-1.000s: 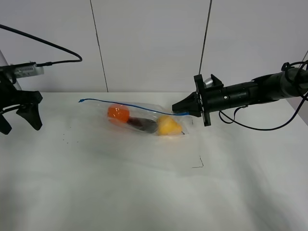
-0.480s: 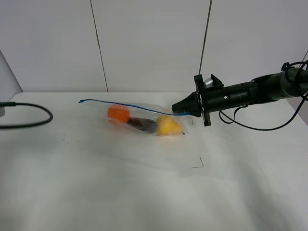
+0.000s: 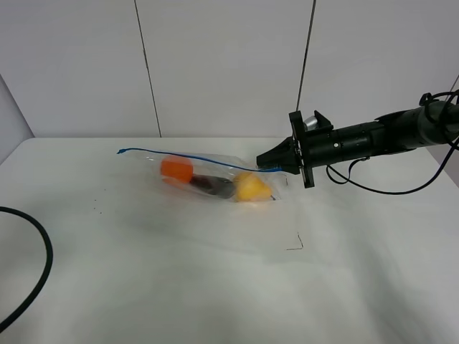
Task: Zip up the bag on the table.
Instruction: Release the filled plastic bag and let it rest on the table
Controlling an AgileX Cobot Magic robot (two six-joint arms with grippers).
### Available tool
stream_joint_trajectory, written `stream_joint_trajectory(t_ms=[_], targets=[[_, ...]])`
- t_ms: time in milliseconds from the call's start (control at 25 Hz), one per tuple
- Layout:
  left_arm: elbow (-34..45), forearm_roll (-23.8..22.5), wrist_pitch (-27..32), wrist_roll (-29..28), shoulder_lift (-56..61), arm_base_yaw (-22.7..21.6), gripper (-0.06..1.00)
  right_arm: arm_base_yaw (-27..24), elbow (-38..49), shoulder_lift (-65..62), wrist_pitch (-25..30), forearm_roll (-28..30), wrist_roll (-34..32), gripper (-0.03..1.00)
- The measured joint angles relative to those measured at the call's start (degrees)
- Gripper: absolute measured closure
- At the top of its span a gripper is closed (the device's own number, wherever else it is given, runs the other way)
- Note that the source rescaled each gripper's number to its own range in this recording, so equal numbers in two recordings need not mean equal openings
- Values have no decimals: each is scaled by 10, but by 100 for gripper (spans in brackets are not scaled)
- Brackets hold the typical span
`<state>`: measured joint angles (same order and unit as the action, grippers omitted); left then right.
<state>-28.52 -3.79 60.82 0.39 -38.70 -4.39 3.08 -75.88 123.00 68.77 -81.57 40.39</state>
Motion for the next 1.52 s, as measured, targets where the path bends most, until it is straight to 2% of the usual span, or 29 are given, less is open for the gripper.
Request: stream_joint_trajectory(t_ms=[400, 640, 1120, 1200, 1240, 1320, 1400, 1520], targets=[[2, -2, -1, 0, 25, 1, 5, 0, 0, 0, 0, 1, 0, 96], [2, -2, -1, 0, 61, 38, 5, 0, 0, 0, 0, 2, 0, 96], [2, -2, -3, 0, 326, 39, 5, 0, 0, 0, 0, 10, -10, 94], [2, -2, -3, 0, 367, 39, 5, 0, 0, 0, 1, 23, -22, 82], [2, -2, -3, 0, 378, 39, 5, 0, 0, 0, 2, 33, -27, 69], [2, -1, -1, 0, 388, 39, 5, 0, -3, 0, 2, 57, -41, 35], [2, 0, -1, 0, 390, 39, 5, 0, -22, 0, 2, 92, -61, 14], [2, 3, -1, 0, 391, 39, 5, 0, -84, 0, 4, 189, -124, 4]])
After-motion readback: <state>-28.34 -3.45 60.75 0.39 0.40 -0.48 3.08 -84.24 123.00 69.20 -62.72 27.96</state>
